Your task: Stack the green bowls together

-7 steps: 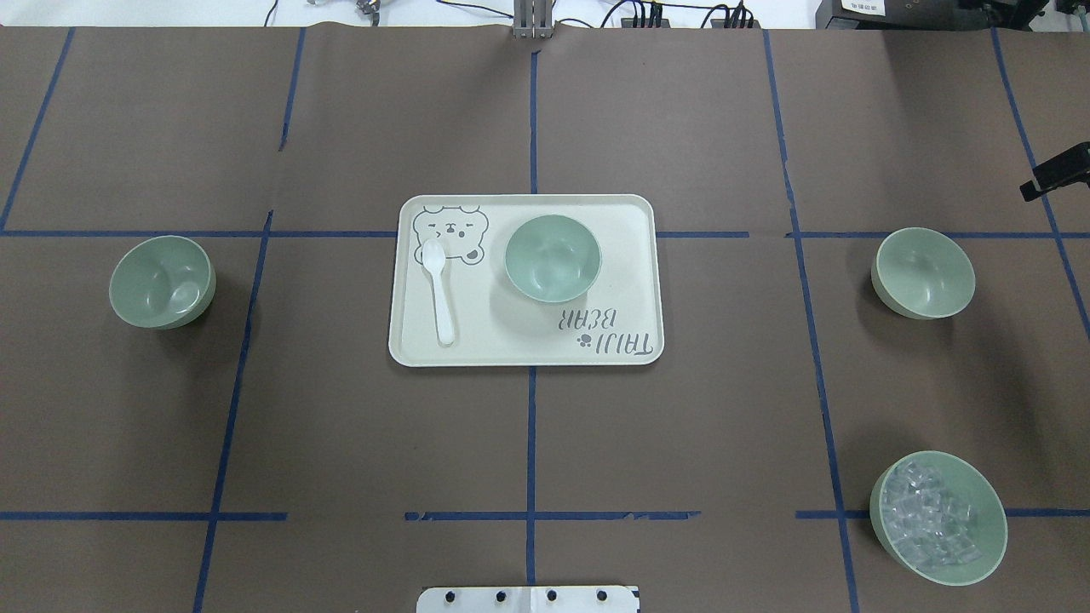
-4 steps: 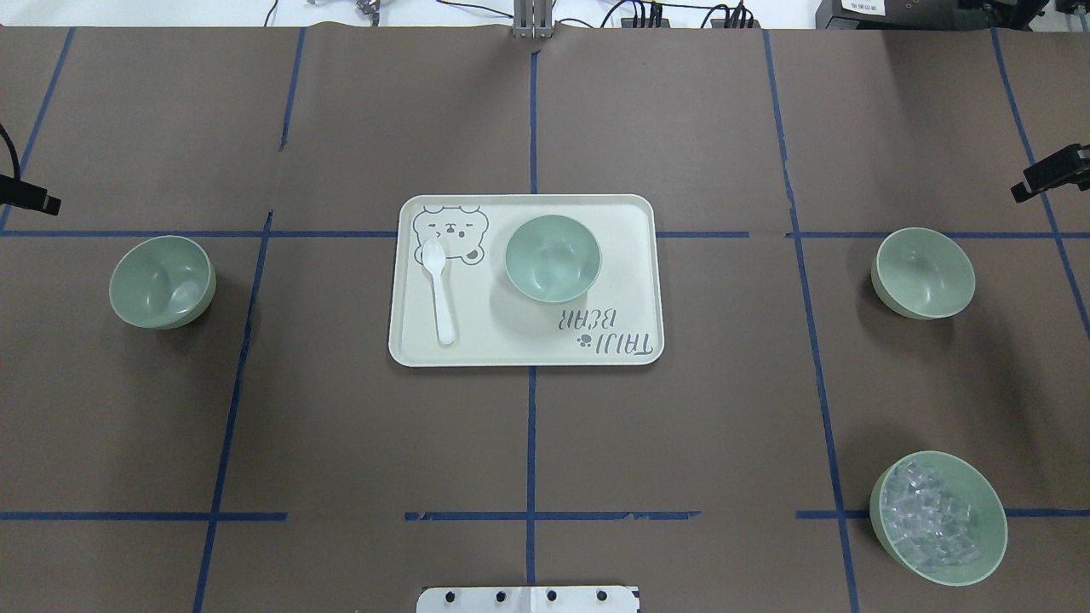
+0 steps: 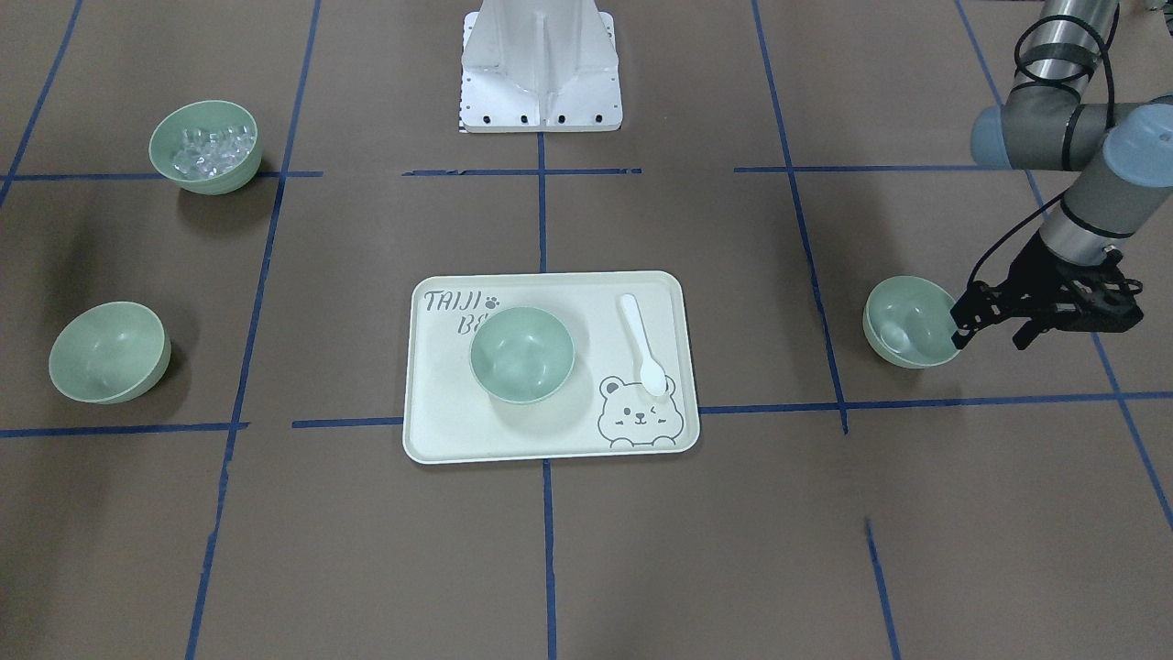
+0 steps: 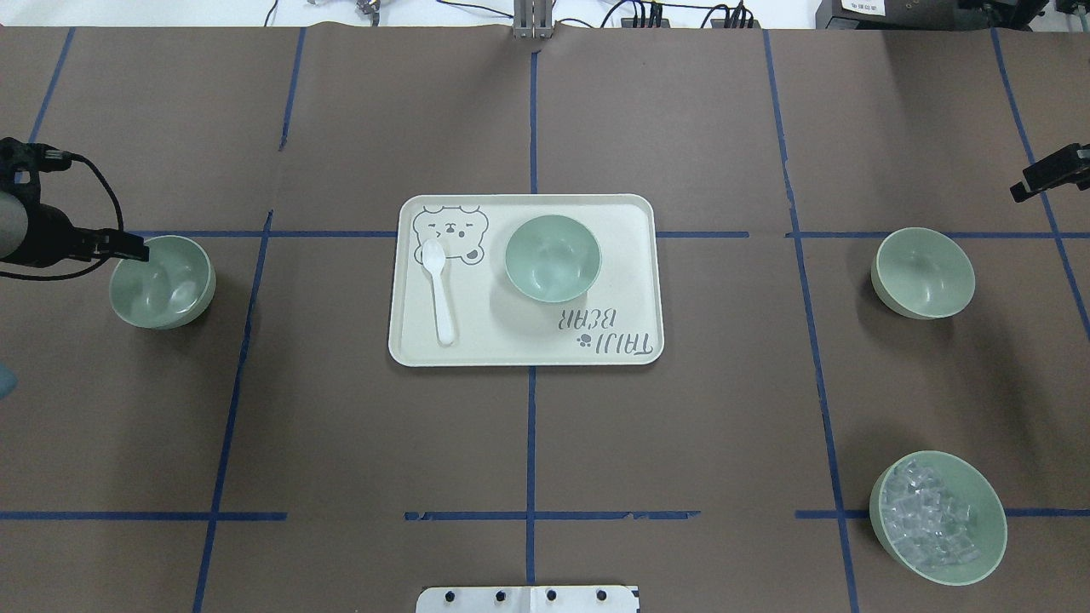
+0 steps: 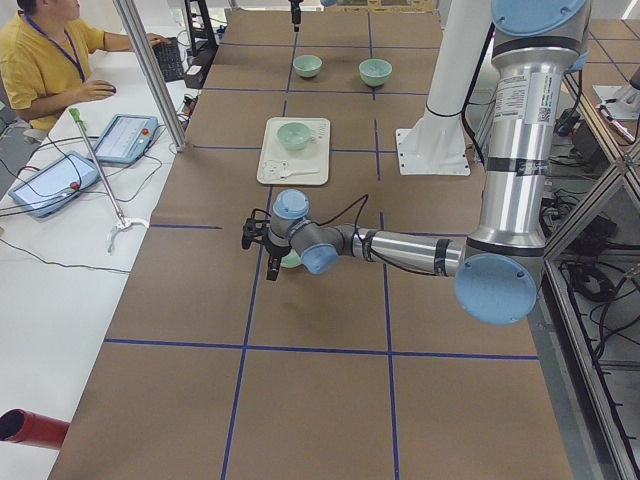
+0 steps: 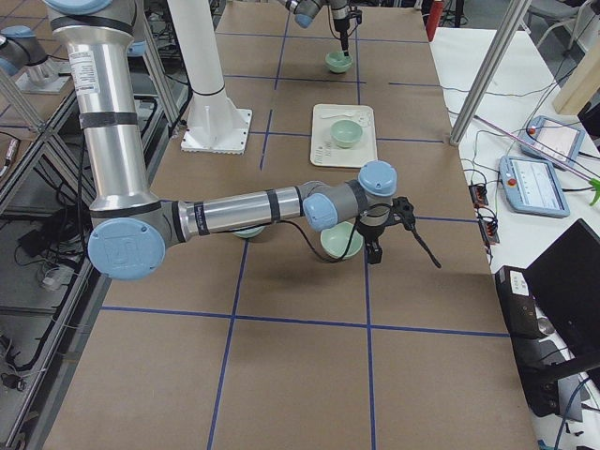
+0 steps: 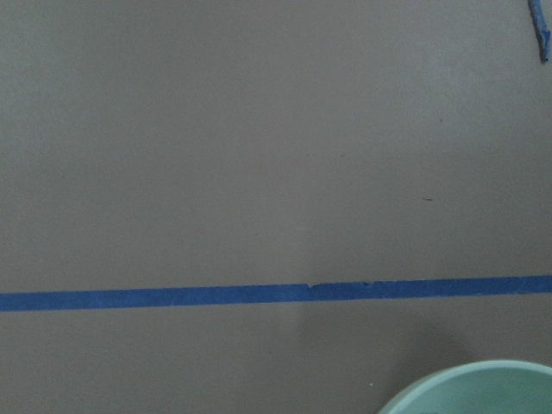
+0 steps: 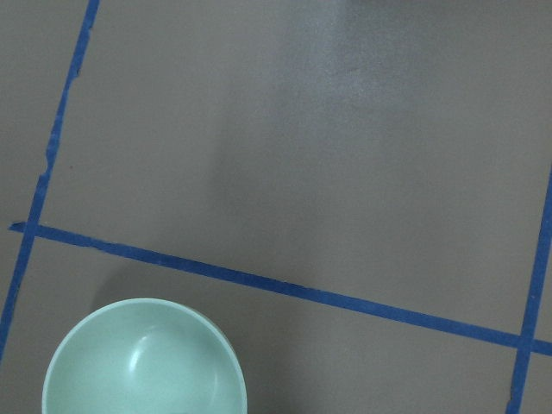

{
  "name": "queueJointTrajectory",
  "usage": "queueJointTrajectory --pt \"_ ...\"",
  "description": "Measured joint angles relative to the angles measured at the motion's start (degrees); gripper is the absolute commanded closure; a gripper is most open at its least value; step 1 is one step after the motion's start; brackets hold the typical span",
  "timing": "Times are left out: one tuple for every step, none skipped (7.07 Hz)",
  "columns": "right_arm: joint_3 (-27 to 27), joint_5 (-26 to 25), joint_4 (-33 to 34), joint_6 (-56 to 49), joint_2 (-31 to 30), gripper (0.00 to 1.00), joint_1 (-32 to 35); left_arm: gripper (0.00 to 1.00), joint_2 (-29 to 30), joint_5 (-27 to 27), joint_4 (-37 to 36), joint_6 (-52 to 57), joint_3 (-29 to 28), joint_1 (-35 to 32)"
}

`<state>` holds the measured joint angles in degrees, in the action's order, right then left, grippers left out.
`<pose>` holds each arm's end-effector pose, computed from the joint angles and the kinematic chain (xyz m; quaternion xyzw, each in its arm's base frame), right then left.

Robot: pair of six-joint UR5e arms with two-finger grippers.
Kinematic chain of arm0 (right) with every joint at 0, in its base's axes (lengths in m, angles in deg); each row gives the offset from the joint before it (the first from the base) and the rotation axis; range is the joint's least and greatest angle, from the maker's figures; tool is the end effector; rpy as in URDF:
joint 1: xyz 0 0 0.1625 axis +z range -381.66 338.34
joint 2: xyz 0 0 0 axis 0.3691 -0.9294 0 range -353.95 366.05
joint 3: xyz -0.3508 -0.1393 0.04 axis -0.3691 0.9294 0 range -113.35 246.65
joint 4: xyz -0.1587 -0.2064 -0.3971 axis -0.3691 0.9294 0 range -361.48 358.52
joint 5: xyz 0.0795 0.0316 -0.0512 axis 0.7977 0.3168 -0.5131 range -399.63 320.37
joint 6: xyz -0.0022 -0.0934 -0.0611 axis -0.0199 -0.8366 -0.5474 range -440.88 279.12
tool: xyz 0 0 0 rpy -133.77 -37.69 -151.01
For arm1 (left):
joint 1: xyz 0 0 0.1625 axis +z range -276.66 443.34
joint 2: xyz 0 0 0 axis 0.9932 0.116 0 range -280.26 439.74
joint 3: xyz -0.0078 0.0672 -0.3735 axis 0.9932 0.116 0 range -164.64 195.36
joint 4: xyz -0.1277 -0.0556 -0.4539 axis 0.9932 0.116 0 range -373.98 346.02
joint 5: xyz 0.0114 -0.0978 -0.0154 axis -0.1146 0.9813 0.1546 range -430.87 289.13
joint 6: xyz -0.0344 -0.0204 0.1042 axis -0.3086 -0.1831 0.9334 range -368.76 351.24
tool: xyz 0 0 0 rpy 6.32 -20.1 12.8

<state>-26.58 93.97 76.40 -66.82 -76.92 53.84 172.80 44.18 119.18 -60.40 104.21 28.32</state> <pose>-0.1003 -0.6123 0.4948 0.0848 -0.3975 -0.0756 0.9106 0.2837 -0.5554 0.5271 0.1349 0.4024 -0.0483 0.9042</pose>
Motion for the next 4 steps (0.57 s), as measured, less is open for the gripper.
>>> queueJointTrajectory --pt "0.0 0.0 0.0 0.0 0.0 0.0 0.0 1.0 0.0 -0.2 0.4 -0.5 0.1 0.7" --pt "0.0 0.0 0.0 0.0 0.0 0.0 0.0 1.0 -0.2 -0.1 0.5 -0.5 0.5 1.0" --pt "0.0 0.0 0.0 0.0 0.0 0.0 0.0 1.0 -0.5 0.0 0.5 -0.5 1.6 1.0" --pt "-0.1 0.0 0.0 0.0 0.0 0.0 0.0 1.0 -0.7 0.2 0.1 -0.4 3.8 0.9"
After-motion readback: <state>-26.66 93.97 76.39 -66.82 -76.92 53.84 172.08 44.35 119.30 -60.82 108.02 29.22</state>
